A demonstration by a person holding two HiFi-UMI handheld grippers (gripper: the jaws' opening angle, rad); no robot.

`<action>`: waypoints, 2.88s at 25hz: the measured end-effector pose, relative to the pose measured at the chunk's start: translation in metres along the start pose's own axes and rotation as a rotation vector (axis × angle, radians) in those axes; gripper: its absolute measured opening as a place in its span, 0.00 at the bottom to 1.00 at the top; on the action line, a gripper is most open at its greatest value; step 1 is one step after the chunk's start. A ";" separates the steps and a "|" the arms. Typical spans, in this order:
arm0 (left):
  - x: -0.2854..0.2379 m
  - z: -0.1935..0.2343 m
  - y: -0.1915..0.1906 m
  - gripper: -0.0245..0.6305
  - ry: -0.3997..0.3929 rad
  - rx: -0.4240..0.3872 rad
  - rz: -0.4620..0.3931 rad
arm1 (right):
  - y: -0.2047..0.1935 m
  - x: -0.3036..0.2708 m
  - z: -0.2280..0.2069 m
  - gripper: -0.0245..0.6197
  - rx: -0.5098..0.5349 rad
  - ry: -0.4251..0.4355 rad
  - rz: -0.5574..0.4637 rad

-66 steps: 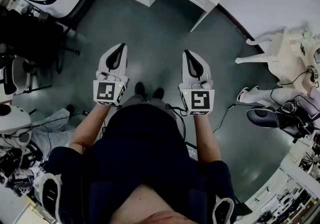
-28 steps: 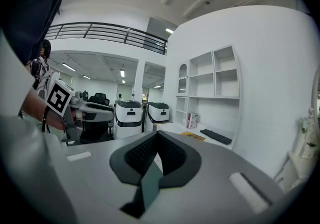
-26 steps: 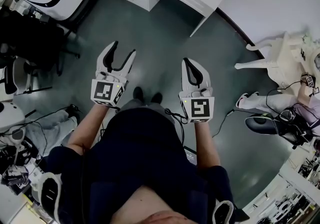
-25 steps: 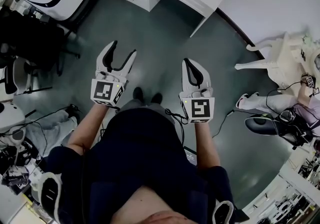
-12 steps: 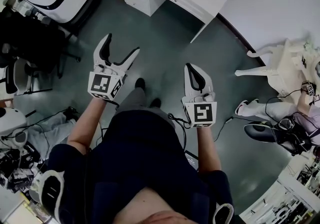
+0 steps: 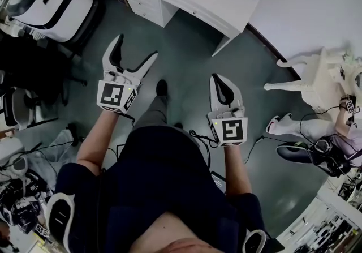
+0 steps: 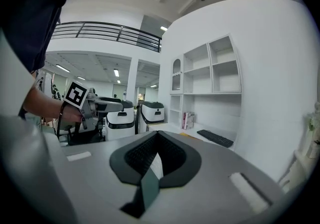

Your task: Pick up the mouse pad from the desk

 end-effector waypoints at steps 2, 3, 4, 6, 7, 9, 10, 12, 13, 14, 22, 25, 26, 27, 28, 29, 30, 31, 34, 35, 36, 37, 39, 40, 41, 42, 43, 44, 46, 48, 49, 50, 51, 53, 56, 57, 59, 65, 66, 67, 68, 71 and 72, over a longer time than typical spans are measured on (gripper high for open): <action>-0.022 0.025 0.001 0.77 -0.024 -0.015 -0.007 | 0.007 -0.033 -0.005 0.04 0.001 -0.020 0.011; -0.033 0.037 0.001 0.77 -0.037 -0.020 -0.010 | 0.011 -0.049 -0.008 0.04 0.002 -0.031 0.015; -0.044 0.050 0.001 0.77 -0.048 -0.020 -0.014 | 0.015 -0.065 -0.010 0.04 0.002 -0.043 0.017; -0.063 0.075 0.000 0.77 -0.067 -0.010 -0.018 | 0.022 -0.093 -0.014 0.04 0.003 -0.063 0.020; -0.071 0.087 -0.001 0.77 -0.074 -0.005 -0.018 | 0.025 -0.104 -0.014 0.04 0.005 -0.073 0.023; -0.083 0.110 -0.003 0.77 -0.088 0.001 -0.018 | 0.031 -0.125 -0.011 0.04 0.008 -0.093 0.026; -0.089 0.120 -0.004 0.77 -0.095 0.003 -0.020 | 0.034 -0.133 -0.009 0.04 0.009 -0.101 0.028; -0.101 0.135 -0.005 0.77 -0.108 0.010 -0.023 | 0.035 -0.149 -0.008 0.04 0.011 -0.108 0.037; -0.109 0.141 -0.006 0.77 -0.116 0.014 -0.022 | 0.036 -0.156 -0.010 0.04 0.014 -0.109 0.041; -0.119 0.145 -0.008 0.77 -0.123 0.019 -0.019 | 0.036 -0.164 -0.014 0.04 0.017 -0.109 0.045; -0.206 0.180 -0.026 0.77 -0.123 0.079 0.023 | 0.032 -0.234 -0.063 0.04 0.025 -0.079 0.052; -0.243 0.195 -0.035 0.77 -0.110 0.131 0.042 | 0.032 -0.263 -0.089 0.04 0.013 -0.058 0.054; -0.257 0.200 -0.038 0.77 -0.105 0.150 0.050 | 0.033 -0.273 -0.098 0.04 0.012 -0.052 0.055; -0.270 0.205 -0.043 0.77 -0.099 0.170 0.058 | 0.033 -0.282 -0.107 0.04 0.012 -0.044 0.056; -0.283 0.210 -0.048 0.77 -0.092 0.189 0.067 | 0.032 -0.291 -0.116 0.04 0.013 -0.034 0.058; -0.296 0.214 -0.054 0.77 -0.086 0.205 0.074 | 0.032 -0.299 -0.125 0.04 0.016 -0.023 0.060; -0.309 0.218 -0.060 0.77 -0.081 0.220 0.083 | 0.031 -0.307 -0.132 0.04 0.018 -0.012 0.062; -0.320 0.221 -0.066 0.77 -0.080 0.241 0.092 | 0.030 -0.314 -0.139 0.04 0.020 0.001 0.063; -0.347 0.231 -0.089 0.77 -0.078 0.343 0.119 | 0.030 -0.332 -0.155 0.04 0.027 0.037 0.067; -0.355 0.235 -0.097 0.77 -0.075 0.375 0.128 | 0.030 -0.338 -0.161 0.04 0.029 0.046 0.070; -0.363 0.240 -0.104 0.77 -0.072 0.401 0.138 | 0.030 -0.344 -0.165 0.04 0.030 0.052 0.073; -0.370 0.245 -0.112 0.77 -0.070 0.424 0.148 | 0.030 -0.349 -0.169 0.04 0.031 0.056 0.076; -0.380 0.253 -0.125 0.77 -0.066 0.464 0.165 | 0.030 -0.357 -0.174 0.04 0.032 0.061 0.080; -0.385 0.256 -0.132 0.77 -0.064 0.482 0.172 | 0.030 -0.361 -0.175 0.04 0.032 0.062 0.082; -0.390 0.260 -0.138 0.77 -0.062 0.498 0.179 | 0.030 -0.364 -0.177 0.04 0.032 0.063 0.084; -0.395 0.264 -0.144 0.77 -0.062 0.511 0.186 | 0.030 -0.368 -0.178 0.04 0.033 0.065 0.085; -0.400 0.268 -0.150 0.77 -0.063 0.524 0.195 | 0.030 -0.371 -0.178 0.04 0.036 0.067 0.087; -0.405 0.272 -0.157 0.77 -0.065 0.540 0.203 | 0.030 -0.374 -0.179 0.04 0.037 0.065 0.091; -0.414 0.279 -0.172 0.77 -0.076 0.581 0.221 | 0.026 -0.381 -0.180 0.04 0.031 0.046 0.101; -0.422 0.285 -0.187 0.77 -0.088 0.617 0.247 | 0.023 -0.389 -0.180 0.04 0.021 0.025 0.108; -0.426 0.288 -0.196 0.77 -0.095 0.633 0.263 | 0.023 -0.394 -0.180 0.04 0.019 0.019 0.108; -0.430 0.291 -0.204 0.77 -0.102 0.650 0.279 | 0.023 -0.399 -0.179 0.04 0.019 0.015 0.107; -0.433 0.295 -0.213 0.77 -0.105 0.670 0.295 | 0.024 -0.405 -0.179 0.04 0.020 0.013 0.106; -0.440 0.302 -0.229 0.77 -0.106 0.710 0.322 | 0.024 -0.413 -0.176 0.04 0.022 0.011 0.110; -0.450 0.311 -0.251 0.77 -0.111 0.759 0.356 | 0.025 -0.424 -0.173 0.04 0.040 0.017 0.123; -0.453 0.313 -0.258 0.77 -0.115 0.775 0.367 | 0.024 -0.427 -0.172 0.04 0.043 0.017 0.131; -0.457 0.319 -0.272 0.76 -0.118 0.807 0.388 | 0.024 -0.433 -0.171 0.04 0.039 0.016 0.134; -0.473 0.331 -0.312 0.76 -0.107 0.921 0.444 | 0.013 -0.456 -0.172 0.04 0.013 0.009 0.166; -0.476 0.333 -0.319 0.75 -0.106 0.935 0.452 | 0.010 -0.460 -0.172 0.04 0.009 0.009 0.170; -0.478 0.334 -0.325 0.75 -0.108 0.948 0.459 | 0.008 -0.463 -0.173 0.04 0.004 0.008 0.172; -0.480 0.335 -0.329 0.75 -0.109 0.961 0.465 | 0.007 -0.465 -0.174 0.04 0.000 0.007 0.175; -0.482 0.336 -0.333 0.75 -0.103 1.006 0.474 | 0.008 -0.464 -0.174 0.04 -0.002 0.002 0.191; -0.482 0.336 -0.333 0.75 -0.099 1.019 0.477 | 0.009 -0.463 -0.174 0.04 -0.007 -0.001 0.194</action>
Point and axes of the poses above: the fingertips, and each gripper's own axes: x backward along the fingers, z to its left, y out of its top, the point moved 6 cm from there along x, backward along the fingers, and after that the axes turned 7 degrees about -y, right-handed, at the moved point
